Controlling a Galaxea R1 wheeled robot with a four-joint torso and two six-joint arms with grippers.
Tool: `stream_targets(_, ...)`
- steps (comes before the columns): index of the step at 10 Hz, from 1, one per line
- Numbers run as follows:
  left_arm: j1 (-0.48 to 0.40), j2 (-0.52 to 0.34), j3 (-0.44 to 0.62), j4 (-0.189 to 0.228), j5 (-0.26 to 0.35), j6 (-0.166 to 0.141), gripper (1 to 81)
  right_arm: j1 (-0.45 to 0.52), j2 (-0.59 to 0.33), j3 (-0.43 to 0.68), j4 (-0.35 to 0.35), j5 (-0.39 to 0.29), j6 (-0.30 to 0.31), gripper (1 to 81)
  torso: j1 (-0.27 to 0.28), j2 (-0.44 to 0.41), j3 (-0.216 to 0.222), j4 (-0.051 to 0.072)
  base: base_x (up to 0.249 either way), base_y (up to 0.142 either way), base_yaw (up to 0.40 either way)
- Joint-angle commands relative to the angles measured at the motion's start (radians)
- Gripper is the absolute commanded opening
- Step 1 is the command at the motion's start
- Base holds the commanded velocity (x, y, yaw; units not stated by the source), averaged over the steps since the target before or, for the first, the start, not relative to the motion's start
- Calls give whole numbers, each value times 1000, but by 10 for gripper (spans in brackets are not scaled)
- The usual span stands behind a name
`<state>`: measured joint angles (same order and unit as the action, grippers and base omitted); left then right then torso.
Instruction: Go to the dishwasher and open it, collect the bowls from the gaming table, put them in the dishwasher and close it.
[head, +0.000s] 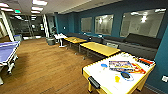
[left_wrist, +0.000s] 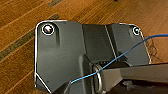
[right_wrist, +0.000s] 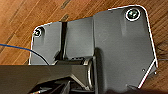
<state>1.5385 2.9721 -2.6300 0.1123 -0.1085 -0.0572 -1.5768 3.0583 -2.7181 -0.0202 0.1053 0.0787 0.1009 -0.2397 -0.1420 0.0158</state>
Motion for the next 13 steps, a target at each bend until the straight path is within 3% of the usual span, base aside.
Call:
stream_targets(1,-48,-4,4,0,44,-1,811,45,0,8,-6,-50,0,811,0,0,0,0,157,0,0)
stream_targets(13,-48,-2,4,3,46,-1,811,48,1,6,-6,-50,0,811,-1,0,0,0,158,0,0)
